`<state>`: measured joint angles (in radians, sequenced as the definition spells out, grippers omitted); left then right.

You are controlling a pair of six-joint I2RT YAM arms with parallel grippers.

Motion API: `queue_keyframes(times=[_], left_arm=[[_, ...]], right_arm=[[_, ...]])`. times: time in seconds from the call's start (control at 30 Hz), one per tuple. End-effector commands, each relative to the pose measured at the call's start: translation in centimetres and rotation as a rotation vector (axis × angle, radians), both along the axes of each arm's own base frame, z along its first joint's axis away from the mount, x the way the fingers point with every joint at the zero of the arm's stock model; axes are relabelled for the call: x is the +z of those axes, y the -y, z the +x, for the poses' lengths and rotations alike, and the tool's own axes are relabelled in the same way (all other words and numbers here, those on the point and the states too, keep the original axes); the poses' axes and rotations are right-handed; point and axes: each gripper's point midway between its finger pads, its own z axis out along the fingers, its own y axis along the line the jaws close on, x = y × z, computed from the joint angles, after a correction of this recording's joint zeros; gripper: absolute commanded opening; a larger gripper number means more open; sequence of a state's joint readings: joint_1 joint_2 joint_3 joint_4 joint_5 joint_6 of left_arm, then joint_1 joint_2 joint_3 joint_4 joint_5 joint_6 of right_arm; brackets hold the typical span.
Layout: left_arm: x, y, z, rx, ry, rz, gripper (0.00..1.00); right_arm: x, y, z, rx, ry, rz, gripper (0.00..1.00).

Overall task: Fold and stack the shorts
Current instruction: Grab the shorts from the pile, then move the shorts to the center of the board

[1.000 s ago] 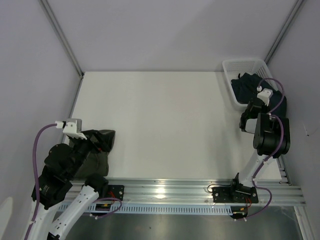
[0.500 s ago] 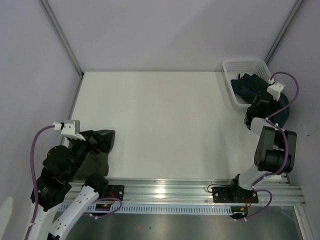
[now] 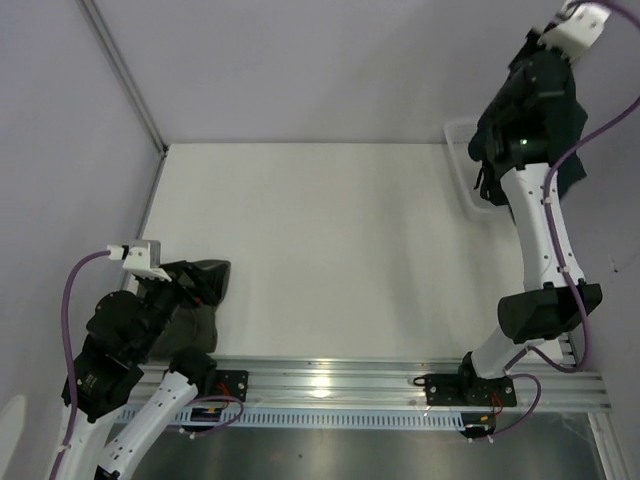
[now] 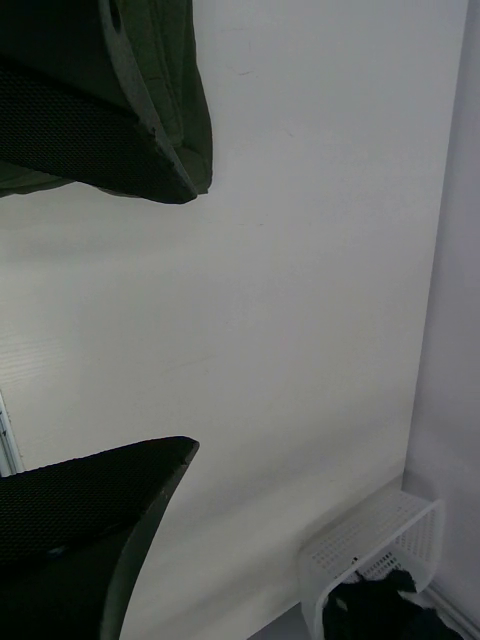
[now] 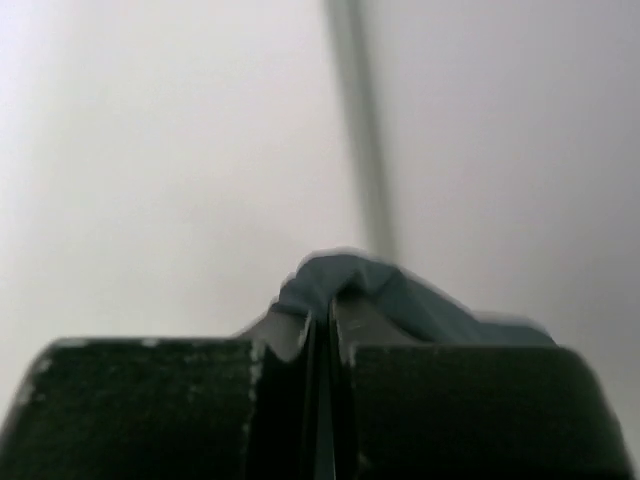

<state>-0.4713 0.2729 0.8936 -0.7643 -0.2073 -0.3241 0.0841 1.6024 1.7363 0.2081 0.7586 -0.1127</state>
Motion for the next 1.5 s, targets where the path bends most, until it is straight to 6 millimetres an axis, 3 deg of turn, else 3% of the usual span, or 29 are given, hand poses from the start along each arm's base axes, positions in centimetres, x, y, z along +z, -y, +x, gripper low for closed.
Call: queue_keyframes(times=[0.0,0.1,0.13,0.2,0.3,0.33,0.37,0.43,0.47,0.53,0.57,0.6,0.63,0.67,0.7,0.73,0.77,0.83,0.9,1.03,1.1,1.13,1.27,1.3,1.33,1.37,1.43,1.47], left_arm=[[0.2,0.1,0.3,0.006,0.008,-0.014,0.99],[0.0,0.0,0.4,0.014,0.004,-0.013,0.99],[0.1,0.0,0.4,0.015,0.006,-0.013,0.99],[0.0,-0.1,0.5,0.025,0.001,-0.016,0.99],[0.0,-0.4,0.5,0.043,0.004,-0.02,0.99],[0.0,-0.6,0.5,0.05,0.005,-0.021,0.99],[0.0,-0.7,0.5,0.058,0.007,-0.021,0.99],[0.0,-0.9,0.5,0.071,0.006,-0.026,0.99],[0.1,-1.2,0.4,0.083,0.014,-0.031,0.99],[0.2,-1.5,0.2,0.096,0.023,-0.037,0.99],[0.3,-1.7,0.0,0.102,0.032,-0.043,0.99],[0.4,-1.8,-0.1,0.103,0.039,-0.047,0.99],[0.5,-1.8,-0.1,0.103,0.044,-0.05,0.99],[0.5,-1.8,-0.2,0.095,0.047,-0.049,0.99],[0.6,-1.7,-0.2,0.091,0.05,-0.05,0.99],[0.6,-1.5,-0.2,0.083,0.051,-0.05,0.99],[0.7,-1.0,-0.2,0.054,0.047,-0.048,0.99],[0.4,-0.2,-0.2,0.014,0.02,-0.036,0.99],[1.3,0.5,-0.5,-0.022,0.005,-0.06,0.99],[2.7,2.3,-0.7,-0.112,0.008,-0.096,0.99],[2.4,3.2,-0.5,-0.152,-0.018,-0.091,0.99],[1.6,3.8,0.0,-0.166,-0.062,-0.078,0.99],[-1.2,6.0,1.1,-0.235,-0.153,-0.088,0.99],[-0.9,6.5,1.4,-0.249,-0.134,-0.104,0.99],[-1.4,6.9,1.5,-0.264,-0.149,-0.113,0.99],[-1.8,7.1,1.6,-0.271,-0.155,-0.118,0.99],[-2.1,7.8,1.7,-0.303,-0.166,-0.119,0.99],[-2.4,8.0,1.7,-0.312,-0.177,-0.116,0.99]], right_arm=[[15.0,-5.8,-4.7,0.289,0.265,0.005,0.0],[20.0,-11.9,-7.9,0.502,0.341,-0.037,0.0],[21.8,-13.5,-10.0,0.581,0.376,-0.063,0.0],[22.2,-17.4,-12.4,0.718,0.378,-0.052,0.0],[20.1,-21.8,-15.6,0.962,0.373,0.015,0.0],[19.0,-23.2,-16.4,1.053,0.377,0.101,0.0],[15.7,-25.2,-16.9,1.157,0.311,0.129,0.0],[12.5,-28.3,-18.2,1.306,0.241,0.251,0.0],[9.2,-30.1,-18.6,1.369,0.152,0.284,0.0],[5.5,-34.4,-21.3,1.524,0.031,0.337,0.0],[3.7,-35.9,-22.3,1.562,-0.028,0.364,0.0],[0.6,-37.4,-23.0,1.578,-0.111,0.37,0.0],[-1.0,-40.1,-26.0,1.671,-0.173,0.364,0.0],[-3.9,-41.3,-26.7,1.664,-0.267,0.344,0.0],[-5.1,-41.9,-27.0,1.626,-0.3,0.341,0.0],[-6.3,-43.5,-29.3,1.675,-0.348,0.316,0.0],[-8.3,-44.1,-29.7,1.661,-0.415,0.288,0.0],[-9.9,-44.6,-30.4,1.635,-0.465,0.264,0.0],[-11.9,-44.5,-30.0,1.589,-0.528,0.245,0.0],[-16.1,-43.1,-27.2,1.463,-0.646,0.206,0.0],[-18.6,-41.4,-24.9,1.36,-0.712,0.195,0.0],[-20.5,-40.7,-24.0,1.31,-0.752,0.18,0.0],[-24.4,-35.7,-19.0,1.087,-0.803,0.2,0.0],[-25.1,-33.5,-17.2,1.015,-0.807,0.225,0.04],[-25.7,-32.7,-16.5,0.982,-0.821,0.236,0.12],[-26.4,-31.6,-16.1,0.943,-0.844,0.233,0.39],[-27.0,-30.0,-15.7,0.878,-0.86,0.219,0.81],[-27.5,-29.3,-16.2,0.858,-0.882,0.207,0.85]])
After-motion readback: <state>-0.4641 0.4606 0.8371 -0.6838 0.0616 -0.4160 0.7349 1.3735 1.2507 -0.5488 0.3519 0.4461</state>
